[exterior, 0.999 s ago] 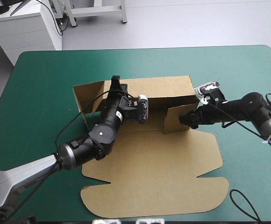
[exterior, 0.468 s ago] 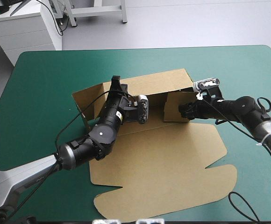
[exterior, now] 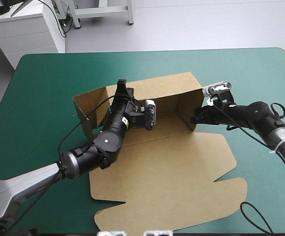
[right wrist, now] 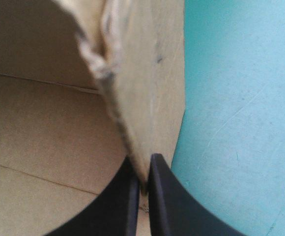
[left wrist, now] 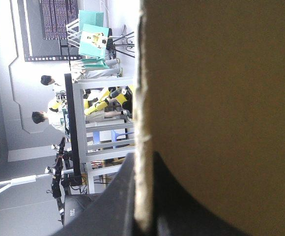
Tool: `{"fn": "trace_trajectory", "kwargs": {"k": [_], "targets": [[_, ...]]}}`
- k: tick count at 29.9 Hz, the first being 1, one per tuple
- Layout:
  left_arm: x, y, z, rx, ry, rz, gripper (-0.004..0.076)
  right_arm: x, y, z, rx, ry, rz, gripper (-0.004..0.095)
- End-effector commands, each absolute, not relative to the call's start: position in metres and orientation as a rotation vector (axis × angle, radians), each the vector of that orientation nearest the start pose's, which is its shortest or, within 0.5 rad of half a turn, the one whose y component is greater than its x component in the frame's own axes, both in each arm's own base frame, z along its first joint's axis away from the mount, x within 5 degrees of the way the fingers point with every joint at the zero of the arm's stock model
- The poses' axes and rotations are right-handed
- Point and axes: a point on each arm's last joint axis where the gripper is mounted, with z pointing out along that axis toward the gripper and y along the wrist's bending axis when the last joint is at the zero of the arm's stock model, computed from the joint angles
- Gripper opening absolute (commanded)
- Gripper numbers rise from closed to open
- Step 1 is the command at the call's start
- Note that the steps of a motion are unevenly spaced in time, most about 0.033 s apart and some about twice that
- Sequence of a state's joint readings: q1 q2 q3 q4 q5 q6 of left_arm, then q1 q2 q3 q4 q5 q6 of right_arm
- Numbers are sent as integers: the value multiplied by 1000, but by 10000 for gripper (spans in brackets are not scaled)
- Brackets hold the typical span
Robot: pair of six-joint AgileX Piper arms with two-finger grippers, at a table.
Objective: Fold the box
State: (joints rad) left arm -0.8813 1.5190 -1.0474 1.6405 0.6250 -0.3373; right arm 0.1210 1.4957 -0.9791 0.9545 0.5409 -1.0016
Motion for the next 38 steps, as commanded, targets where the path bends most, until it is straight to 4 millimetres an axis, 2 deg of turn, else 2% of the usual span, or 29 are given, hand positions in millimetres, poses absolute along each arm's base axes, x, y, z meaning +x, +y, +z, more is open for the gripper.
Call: {"fn": "trace_trajectory", "kwargs": {"k": [1,6,9,16,24,26,27,29,30,33,35,38], "targets": [[251,-220,333,1410,1202,911,94,305,78,290,-413,2159,550,-18],[251,-220,333,1411,1195,915,349,307,76,291,-411,2144,515,-18],[250,-223,333,1431,1161,903,438,309,74,292,-406,2130,484,-17],[234,-244,338,1503,967,894,429,315,69,295,-349,2094,407,-17],[208,-263,340,1488,935,882,421,328,68,306,-318,2083,392,-17],[203,-264,340,1471,956,890,391,332,69,305,-328,2122,395,-17],[200,-264,340,1462,982,886,337,334,70,305,-336,2145,396,-17],[197,-262,336,1445,1075,859,162,337,70,305,-338,2181,398,-17],[196,-261,335,1438,1125,838,9,339,70,305,-333,2202,398,-17],[194,-256,332,1423,1241,778,11,341,70,310,-333,2215,399,-17],[191,-251,335,1402,1283,738,11,342,71,312,-345,2218,406,-17],[185,-241,348,1334,1403,576,11,342,71,310,-351,2233,409,-17]]}}
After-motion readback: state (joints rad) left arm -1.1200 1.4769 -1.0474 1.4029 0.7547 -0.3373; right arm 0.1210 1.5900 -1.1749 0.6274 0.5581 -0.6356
